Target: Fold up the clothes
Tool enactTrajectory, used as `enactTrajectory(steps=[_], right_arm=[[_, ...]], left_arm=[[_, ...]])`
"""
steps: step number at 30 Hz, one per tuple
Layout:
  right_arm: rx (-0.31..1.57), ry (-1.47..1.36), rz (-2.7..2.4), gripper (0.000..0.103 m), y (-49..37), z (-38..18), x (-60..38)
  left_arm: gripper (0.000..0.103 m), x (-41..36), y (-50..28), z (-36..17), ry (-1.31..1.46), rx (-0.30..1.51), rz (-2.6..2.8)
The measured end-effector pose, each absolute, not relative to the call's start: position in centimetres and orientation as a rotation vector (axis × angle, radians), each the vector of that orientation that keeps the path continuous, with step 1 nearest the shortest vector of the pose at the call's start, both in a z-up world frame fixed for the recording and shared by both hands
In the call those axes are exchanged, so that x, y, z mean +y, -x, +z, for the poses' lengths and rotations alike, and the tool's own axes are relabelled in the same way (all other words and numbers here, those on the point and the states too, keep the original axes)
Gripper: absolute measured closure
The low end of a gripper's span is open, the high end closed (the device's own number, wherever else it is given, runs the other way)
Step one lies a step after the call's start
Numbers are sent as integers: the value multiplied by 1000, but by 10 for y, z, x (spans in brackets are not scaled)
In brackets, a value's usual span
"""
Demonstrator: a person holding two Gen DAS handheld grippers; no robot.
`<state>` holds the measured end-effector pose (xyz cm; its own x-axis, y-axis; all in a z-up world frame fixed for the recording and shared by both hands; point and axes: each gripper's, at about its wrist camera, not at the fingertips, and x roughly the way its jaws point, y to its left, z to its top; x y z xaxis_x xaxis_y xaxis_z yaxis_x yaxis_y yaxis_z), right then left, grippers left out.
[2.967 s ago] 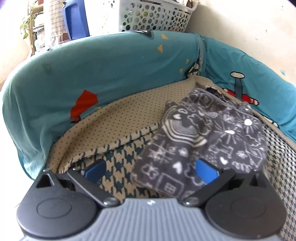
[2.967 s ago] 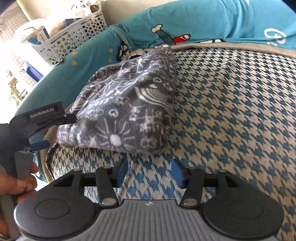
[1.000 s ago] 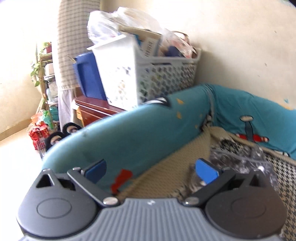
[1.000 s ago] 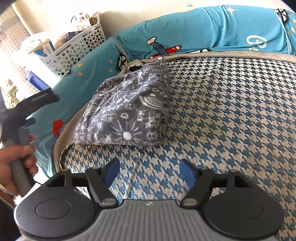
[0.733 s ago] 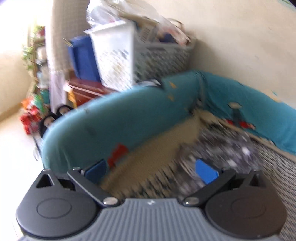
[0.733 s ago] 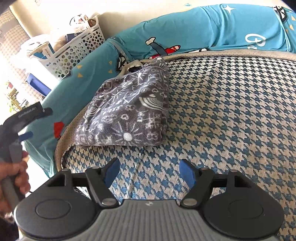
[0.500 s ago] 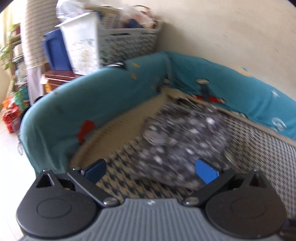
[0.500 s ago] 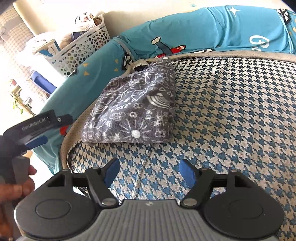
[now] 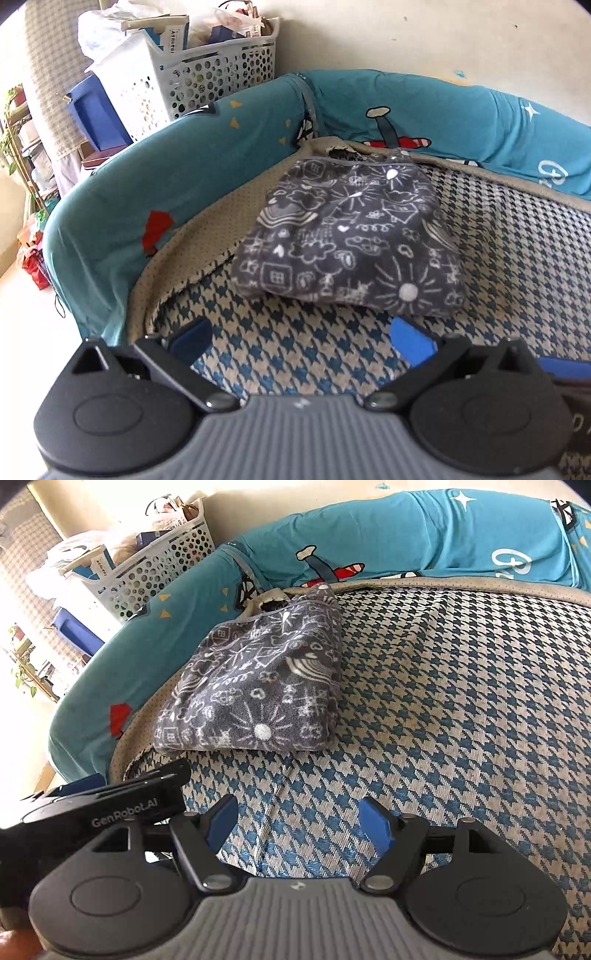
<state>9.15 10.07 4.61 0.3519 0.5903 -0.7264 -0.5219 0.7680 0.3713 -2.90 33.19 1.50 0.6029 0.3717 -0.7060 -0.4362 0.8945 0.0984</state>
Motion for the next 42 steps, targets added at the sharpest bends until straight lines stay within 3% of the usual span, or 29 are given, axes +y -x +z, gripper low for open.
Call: enactTrajectory(steps=[18, 25, 42], right_arm=[[947, -63, 671, 30, -89, 54, 99], [950, -54, 643, 25, -91, 55, 101], [951, -35, 649, 25, -91, 53, 105]], left_arm=[[0, 345, 34, 6, 252, 818, 462], [0, 348, 38, 3, 291, 833, 462], [0, 347, 36, 0, 256, 839, 503]])
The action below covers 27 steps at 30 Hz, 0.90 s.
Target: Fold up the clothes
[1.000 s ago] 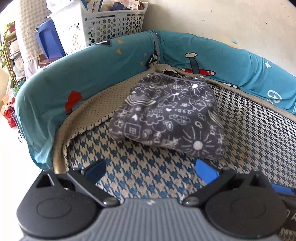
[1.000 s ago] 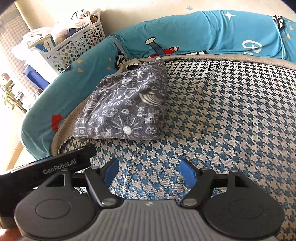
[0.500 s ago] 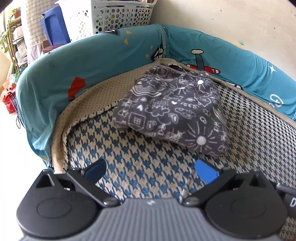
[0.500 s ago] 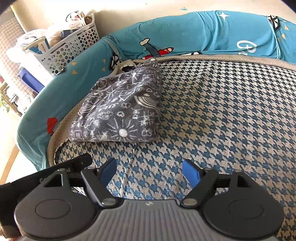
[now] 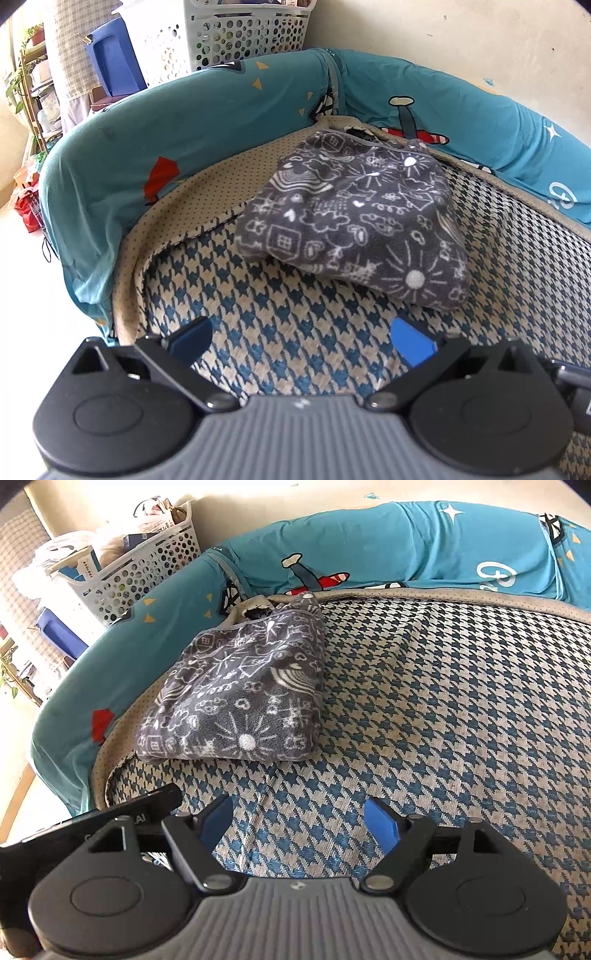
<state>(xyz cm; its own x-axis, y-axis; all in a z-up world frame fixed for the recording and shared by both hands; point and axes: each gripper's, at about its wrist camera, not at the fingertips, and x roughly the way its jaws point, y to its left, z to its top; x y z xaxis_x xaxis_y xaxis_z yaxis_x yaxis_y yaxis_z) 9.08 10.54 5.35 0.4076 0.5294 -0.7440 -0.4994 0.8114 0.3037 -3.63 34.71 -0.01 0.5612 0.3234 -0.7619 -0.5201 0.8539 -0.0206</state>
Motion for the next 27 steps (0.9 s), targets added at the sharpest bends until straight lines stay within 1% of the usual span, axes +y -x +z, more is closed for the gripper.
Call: enactTrajectory(steps=[27], right_arm=[[949, -26, 659, 25, -87, 52, 108]], left_arm=[[0, 354, 43, -1, 319, 823, 519]])
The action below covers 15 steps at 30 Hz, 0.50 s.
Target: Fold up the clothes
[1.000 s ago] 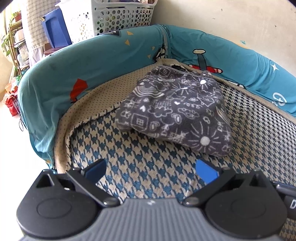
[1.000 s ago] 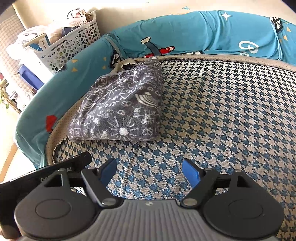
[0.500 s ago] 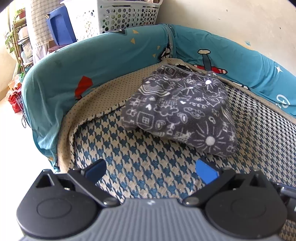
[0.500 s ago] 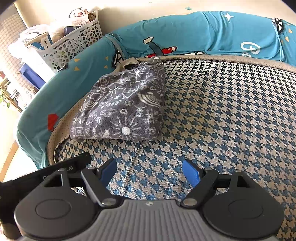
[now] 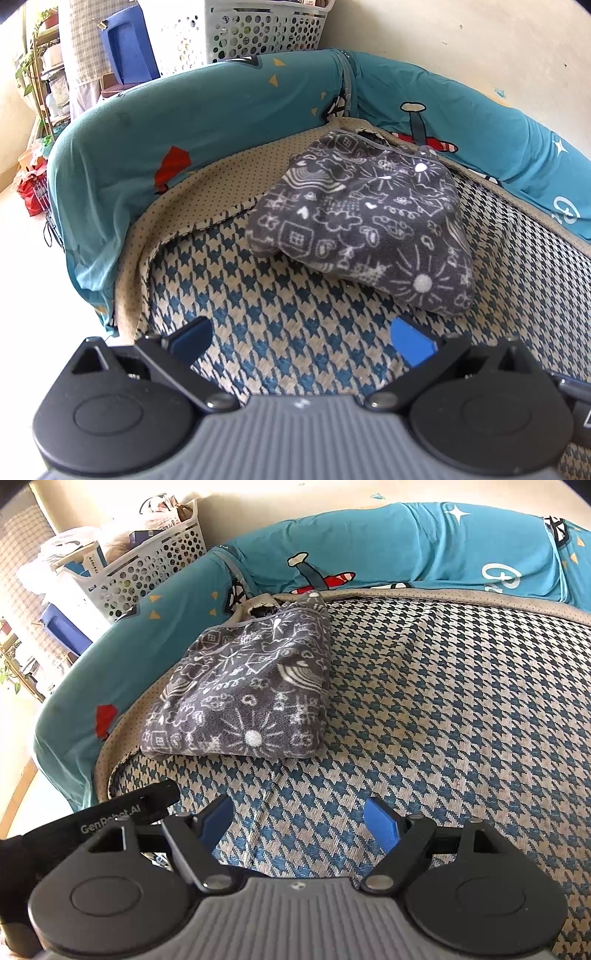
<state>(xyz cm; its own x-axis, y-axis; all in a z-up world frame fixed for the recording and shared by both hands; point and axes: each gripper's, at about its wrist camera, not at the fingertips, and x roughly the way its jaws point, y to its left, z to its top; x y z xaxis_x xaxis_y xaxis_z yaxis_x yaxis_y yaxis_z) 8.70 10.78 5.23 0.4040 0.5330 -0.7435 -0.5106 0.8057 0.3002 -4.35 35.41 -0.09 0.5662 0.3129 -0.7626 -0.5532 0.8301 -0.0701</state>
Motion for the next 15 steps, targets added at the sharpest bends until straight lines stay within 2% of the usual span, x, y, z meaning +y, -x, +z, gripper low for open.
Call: enactTrajectory(steps=[15], right_arm=[[949, -26, 659, 25, -87, 51, 107]], left_arm=[[0, 356, 45, -4, 346, 826, 522]])
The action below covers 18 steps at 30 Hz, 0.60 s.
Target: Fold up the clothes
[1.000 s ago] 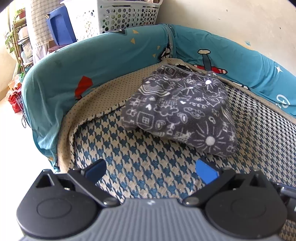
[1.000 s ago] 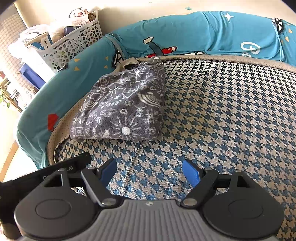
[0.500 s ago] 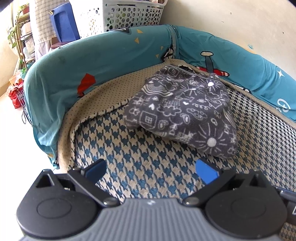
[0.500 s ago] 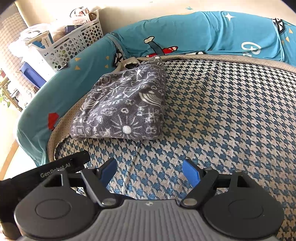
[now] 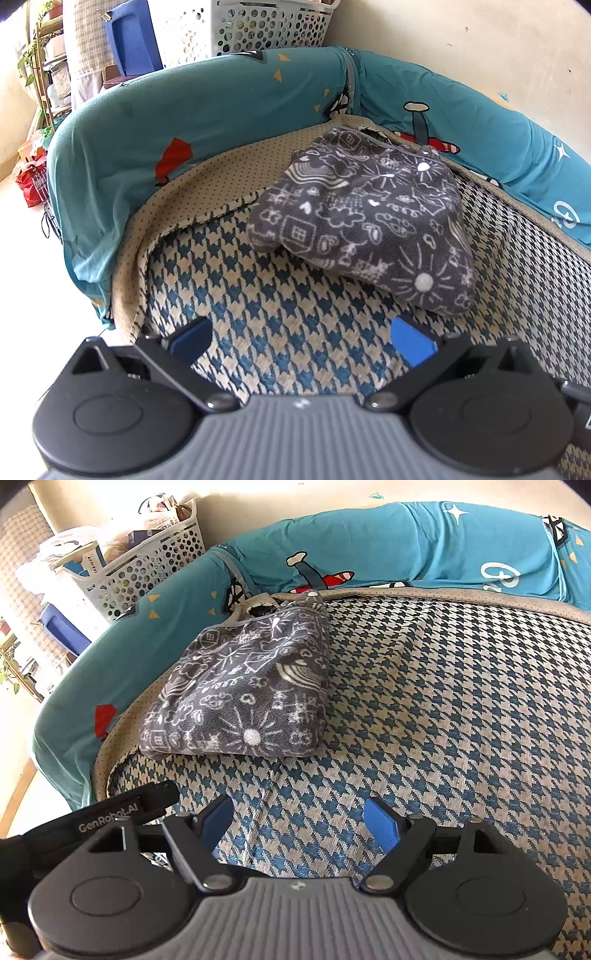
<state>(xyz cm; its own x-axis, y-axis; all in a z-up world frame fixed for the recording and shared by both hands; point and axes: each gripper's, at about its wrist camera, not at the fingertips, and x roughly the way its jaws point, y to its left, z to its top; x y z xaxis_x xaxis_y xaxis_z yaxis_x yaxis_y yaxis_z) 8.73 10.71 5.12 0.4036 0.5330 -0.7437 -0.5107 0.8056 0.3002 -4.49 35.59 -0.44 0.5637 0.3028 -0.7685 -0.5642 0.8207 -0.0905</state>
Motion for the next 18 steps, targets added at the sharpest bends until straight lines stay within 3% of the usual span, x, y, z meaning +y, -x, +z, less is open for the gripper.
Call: enactTrajectory(steps=[18], right_arm=[[948, -24, 667, 25, -86, 51, 110]], left_arm=[[0, 361, 46, -7, 369, 833, 528]])
